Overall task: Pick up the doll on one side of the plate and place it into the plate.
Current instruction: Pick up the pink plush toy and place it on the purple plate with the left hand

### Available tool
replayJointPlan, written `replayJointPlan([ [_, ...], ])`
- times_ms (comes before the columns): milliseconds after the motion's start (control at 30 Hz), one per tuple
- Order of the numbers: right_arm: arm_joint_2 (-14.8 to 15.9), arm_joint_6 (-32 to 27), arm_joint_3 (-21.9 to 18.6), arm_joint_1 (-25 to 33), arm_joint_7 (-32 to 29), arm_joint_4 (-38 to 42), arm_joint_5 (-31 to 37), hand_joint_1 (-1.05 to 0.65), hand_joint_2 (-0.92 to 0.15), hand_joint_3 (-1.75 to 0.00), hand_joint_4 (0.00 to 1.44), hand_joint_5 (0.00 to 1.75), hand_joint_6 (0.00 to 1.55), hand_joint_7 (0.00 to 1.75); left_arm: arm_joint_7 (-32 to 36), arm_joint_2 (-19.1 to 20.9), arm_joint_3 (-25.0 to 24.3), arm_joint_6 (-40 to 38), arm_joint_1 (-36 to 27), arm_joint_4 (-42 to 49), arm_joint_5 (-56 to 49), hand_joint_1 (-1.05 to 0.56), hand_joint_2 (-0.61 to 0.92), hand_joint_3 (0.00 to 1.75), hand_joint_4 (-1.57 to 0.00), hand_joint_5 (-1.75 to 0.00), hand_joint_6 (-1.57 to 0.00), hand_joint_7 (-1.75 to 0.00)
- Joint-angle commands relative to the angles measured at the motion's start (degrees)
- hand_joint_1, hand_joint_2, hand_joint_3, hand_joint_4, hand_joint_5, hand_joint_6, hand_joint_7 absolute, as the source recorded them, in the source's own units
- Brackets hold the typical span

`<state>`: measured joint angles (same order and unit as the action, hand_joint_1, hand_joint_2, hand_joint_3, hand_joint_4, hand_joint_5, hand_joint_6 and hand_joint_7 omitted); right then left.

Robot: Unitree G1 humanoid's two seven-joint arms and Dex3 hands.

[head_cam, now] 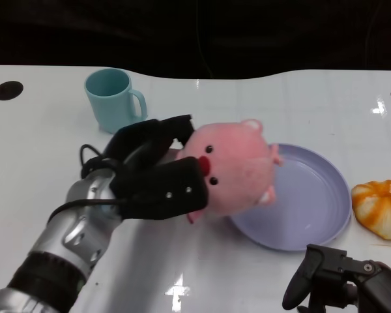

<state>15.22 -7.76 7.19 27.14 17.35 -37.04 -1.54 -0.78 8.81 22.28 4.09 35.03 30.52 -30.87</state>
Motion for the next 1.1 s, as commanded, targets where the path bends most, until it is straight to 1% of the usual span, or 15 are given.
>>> replayJointPlan([
  [33, 0.0, 0.9, 0.3, 0.4, -0.4, -0.8, 0.5, -0.22, -0.54, -1.07, 0.66, 1.7, 0.61, 1.38, 0.0, -1.7, 0.8, -0.9, 3.0, 0.4, -0.8, -0.22, 0.43, 1.21, -0.95, -1.75, -0.75, -1.75],
  [167, 0.0, 1.1, 0.6, 0.6, -0.4, -0.9, 0.4, -0.22, -0.55, -1.06, 0.66, 1.7, 0.61, 1.37, 0.0, -4.9, 2.4, -2.2, 5.3, 3.1, -1.6, -0.22, 0.4, 1.27, -0.97, -1.75, -0.77, -1.75],
  [467, -0.1, 1.3, 1.4, 0.9, -0.9, -1.3, 0.9, -0.24, -0.55, -1.04, 0.67, 1.69, 0.62, 1.35, 1.1, -11.8, 4.8, -5.4, 11.0, 11.0, -3.2, -0.21, 0.4, 1.19, -0.96, -1.75, -0.73, -1.75],
  [600, -0.1, 0.9, 1.8, 1.0, -0.9, -1.5, 0.9, -0.24, -0.56, -1.02, 0.66, 1.69, 0.62, 1.35, 2.7, -14.3, 5.7, -4.9, 14.1, 16.0, -3.8, -0.22, 0.43, 1.15, -0.96, -1.75, -0.72, -1.75],
  [800, -0.2, 0.7, 2.5, 1.1, -1.2, -1.8, 1.4, -0.23, -0.57, -1.01, 0.66, 1.69, 0.62, 1.33, 4.0, -17.6, 6.7, -5.1, 18.4, 23.6, -4.0, -0.27, 0.54, 1.0, -0.94, -1.75, -0.66, -1.75],
  [833, -0.3, 0.7, 2.6, 1.1, -1.2, -1.9, 1.4, -0.23, -0.57, -1.01, 0.66, 1.69, 0.62, 1.33, 3.9, -18.0, 6.8, -5.3, 19.0, 24.6, -4.1, -0.26, 0.57, 0.94, -0.91, -1.75, -0.66, -1.59],
  [867, -0.3, 0.5, 2.8, 1.2, -1.3, -2.1, 1.6, -0.23, -0.57, -1.01, 0.66, 1.69, 0.62, 1.33, 4.0, -18.5, 6.7, -5.8, 19.5, 25.6, -4.0, -0.26, 0.59, 0.87, -0.89, -1.75, -0.66, -1.49],
  [933, -0.3, 0.4, 3.0, 1.2, -1.4, -2.3, 1.9, -0.23, -0.57, -1.0, 0.65, 1.68, 0.62, 1.33, 4.3, -19.6, 6.1, -6.5, 20.4, 27.4, -3.4, -0.25, 0.64, 0.77, -0.89, -1.75, -0.63, -1.57],
  [967, -0.3, 0.3, 3.0, 1.3, -1.4, -2.4, 1.9, -0.23, -0.58, -1.0, 0.65, 1.69, 0.62, 1.33, 4.6, -20.1, 5.7, -6.9, 20.8, 28.2, -3.0, -0.23, 0.64, 0.73, -0.88, -1.75, -0.61, -1.67],
  [1000, -0.3, 0.3, 3.1, 1.3, -1.4, -2.5, 1.9, -0.23, -0.58, -1.0, 0.65, 1.69, 0.62, 1.33, 4.7, -20.7, 5.3, -7.5, 21.2, 29.0, -2.6, -0.24, 0.65, 0.7, -0.87, -1.75, -0.58, -1.66],
  [1033, -0.2, 0.4, 3.1, 1.4, -1.4, -2.5, 1.9, -0.23, -0.58, -1.0, 0.65, 1.69, 0.62, 1.33, 4.7, -21.3, 4.7, -8.4, 21.7, 29.7, -2.0, -0.24, 0.67, 0.63, -0.85, -1.75, -0.57, -1.55],
  [1067, -0.2, 0.5, 3.0, 1.5, -1.4, -2.5, 1.8, -0.23, -0.58, -1.0, 0.65, 1.69, 0.62, 1.33, 4.7, -21.7, 4.4, -9.1, 22.0, 30.2, -1.6, -0.26, 0.71, 0.52, -0.8, -1.75, -0.6, -1.2],
  [1100, -0.2, 0.5, 3.0, 1.5, -1.4, -2.6, 1.7, -0.22, -0.58, -1.0, 0.65, 1.69, 0.62, 1.33, 4.5, -22.0, 4.2, -9.5, 22.3, 30.5, -1.3, -0.27, 0.78, 0.36, -0.73, -1.72, -0.67, -0.78],
])
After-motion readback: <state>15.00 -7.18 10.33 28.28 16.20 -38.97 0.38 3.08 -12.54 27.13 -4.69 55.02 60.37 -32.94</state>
